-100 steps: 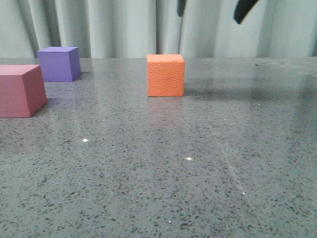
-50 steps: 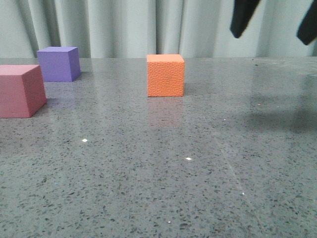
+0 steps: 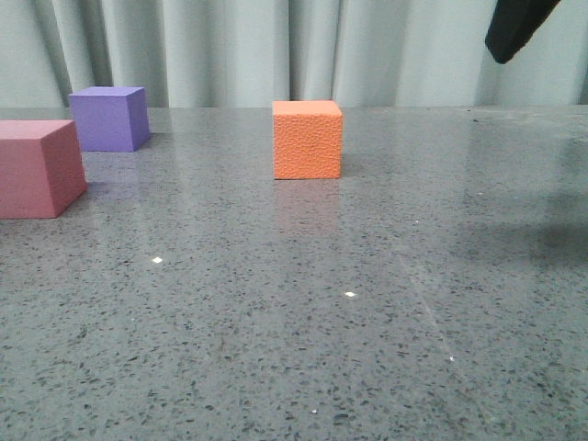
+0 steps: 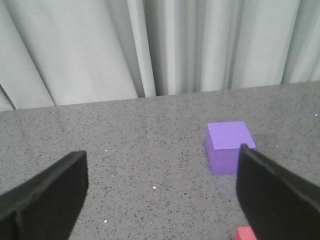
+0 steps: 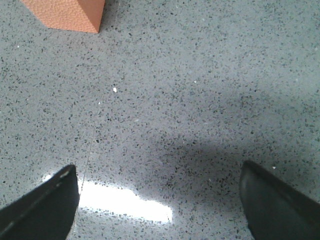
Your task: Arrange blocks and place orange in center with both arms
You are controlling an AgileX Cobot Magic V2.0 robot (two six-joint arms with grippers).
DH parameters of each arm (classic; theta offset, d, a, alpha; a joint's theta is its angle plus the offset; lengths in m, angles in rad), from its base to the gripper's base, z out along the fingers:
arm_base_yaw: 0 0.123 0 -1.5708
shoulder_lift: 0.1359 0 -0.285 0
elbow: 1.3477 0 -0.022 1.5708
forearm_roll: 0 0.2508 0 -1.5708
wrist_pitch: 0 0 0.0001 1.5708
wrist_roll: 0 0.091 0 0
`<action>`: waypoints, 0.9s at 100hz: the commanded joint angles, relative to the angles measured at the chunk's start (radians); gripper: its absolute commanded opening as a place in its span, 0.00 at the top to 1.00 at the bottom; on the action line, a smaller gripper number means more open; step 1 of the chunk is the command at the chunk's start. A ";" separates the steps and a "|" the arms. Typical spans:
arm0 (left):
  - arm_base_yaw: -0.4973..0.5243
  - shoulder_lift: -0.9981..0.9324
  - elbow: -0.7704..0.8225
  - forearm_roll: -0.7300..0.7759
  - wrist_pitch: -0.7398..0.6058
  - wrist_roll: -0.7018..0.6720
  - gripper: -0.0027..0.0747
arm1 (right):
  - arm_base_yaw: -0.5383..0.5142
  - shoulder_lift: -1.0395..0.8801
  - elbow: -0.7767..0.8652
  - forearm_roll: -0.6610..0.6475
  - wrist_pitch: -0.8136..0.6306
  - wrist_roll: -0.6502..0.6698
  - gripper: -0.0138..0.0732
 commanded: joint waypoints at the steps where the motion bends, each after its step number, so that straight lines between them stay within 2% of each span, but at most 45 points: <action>1: -0.004 0.048 -0.088 -0.013 -0.024 0.051 0.08 | -0.003 -0.027 -0.022 -0.021 -0.054 -0.011 0.10; 17: -0.004 0.166 -0.223 -0.057 0.090 0.135 0.07 | -0.003 -0.027 -0.022 -0.020 -0.054 -0.011 0.10; 36: -0.004 0.304 -0.397 -0.285 0.219 0.447 0.07 | -0.003 -0.027 -0.022 -0.020 -0.062 -0.011 0.10; 53: -0.004 0.465 -0.609 -0.415 0.470 0.681 0.07 | -0.003 -0.027 -0.022 -0.020 -0.075 -0.011 0.10; 70: -0.037 0.615 -0.813 -0.435 0.655 0.753 0.07 | -0.003 -0.027 -0.022 -0.020 -0.093 -0.011 0.10; 90: -0.178 0.760 -0.990 -0.416 0.750 0.850 0.07 | -0.003 -0.027 -0.022 -0.021 -0.103 -0.011 0.10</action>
